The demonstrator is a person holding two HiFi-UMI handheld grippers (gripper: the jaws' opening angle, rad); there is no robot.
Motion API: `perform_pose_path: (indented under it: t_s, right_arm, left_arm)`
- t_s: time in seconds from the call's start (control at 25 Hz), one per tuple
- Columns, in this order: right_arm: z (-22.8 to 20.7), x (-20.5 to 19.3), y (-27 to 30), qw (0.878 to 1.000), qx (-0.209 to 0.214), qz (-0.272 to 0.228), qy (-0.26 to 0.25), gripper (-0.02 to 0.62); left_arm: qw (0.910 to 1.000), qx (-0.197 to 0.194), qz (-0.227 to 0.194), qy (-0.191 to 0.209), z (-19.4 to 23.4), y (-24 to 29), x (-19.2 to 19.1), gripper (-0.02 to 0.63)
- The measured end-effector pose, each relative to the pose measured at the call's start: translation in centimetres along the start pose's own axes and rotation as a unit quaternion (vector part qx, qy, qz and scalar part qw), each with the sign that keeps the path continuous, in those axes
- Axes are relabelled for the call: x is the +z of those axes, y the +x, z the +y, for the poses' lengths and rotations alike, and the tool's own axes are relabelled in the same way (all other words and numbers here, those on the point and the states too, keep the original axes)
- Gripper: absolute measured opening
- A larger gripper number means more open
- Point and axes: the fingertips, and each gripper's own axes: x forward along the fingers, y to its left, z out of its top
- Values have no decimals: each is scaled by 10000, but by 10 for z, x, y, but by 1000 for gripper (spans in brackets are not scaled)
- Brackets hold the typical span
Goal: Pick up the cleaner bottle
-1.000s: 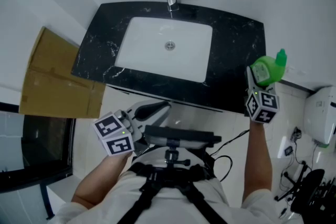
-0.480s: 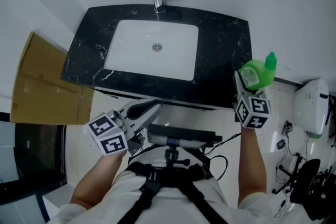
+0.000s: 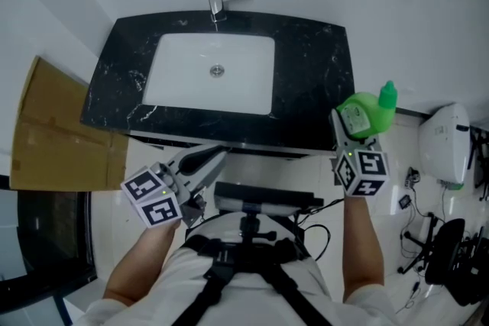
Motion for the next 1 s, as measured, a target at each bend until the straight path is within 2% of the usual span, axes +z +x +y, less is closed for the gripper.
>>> perform_pose_path:
  t_s: [0.52,1.0]
  right_arm:
    - [15,6,-47,10000,-8,-35,10,175]
    - [20,19,-67,9999,-43,-52,-87,175]
  left_arm:
    - [9999,-142,5,52,-12,-5,-9,52]
    - [9997,-248,32,18,-16,-3,-12,51]
